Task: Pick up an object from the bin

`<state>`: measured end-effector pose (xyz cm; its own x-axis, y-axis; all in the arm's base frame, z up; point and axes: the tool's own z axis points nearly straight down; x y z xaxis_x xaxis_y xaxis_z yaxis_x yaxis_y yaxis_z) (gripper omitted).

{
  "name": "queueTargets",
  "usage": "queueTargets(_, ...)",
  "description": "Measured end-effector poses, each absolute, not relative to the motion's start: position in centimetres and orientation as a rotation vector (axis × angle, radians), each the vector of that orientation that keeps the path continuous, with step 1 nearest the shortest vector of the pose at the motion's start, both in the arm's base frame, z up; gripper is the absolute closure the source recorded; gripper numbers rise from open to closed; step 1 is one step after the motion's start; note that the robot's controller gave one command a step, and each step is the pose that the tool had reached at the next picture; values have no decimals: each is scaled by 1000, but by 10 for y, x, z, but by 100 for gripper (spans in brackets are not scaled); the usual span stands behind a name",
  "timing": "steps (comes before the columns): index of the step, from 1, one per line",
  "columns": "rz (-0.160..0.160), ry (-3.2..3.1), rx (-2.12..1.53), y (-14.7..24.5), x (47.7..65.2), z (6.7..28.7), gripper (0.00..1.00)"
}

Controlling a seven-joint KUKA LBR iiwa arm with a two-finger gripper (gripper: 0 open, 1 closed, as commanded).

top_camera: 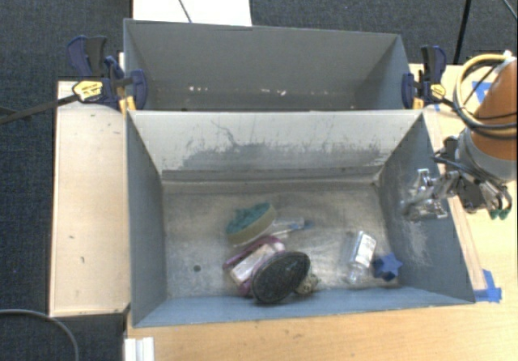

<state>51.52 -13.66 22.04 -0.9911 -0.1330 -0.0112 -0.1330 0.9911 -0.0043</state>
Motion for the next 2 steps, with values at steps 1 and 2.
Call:
queueTargets(1, 0, 3132, -209, -136, 513, 216, 0)
queueTargets(2, 6, 3123, -382, -109, 491, 79, 0)
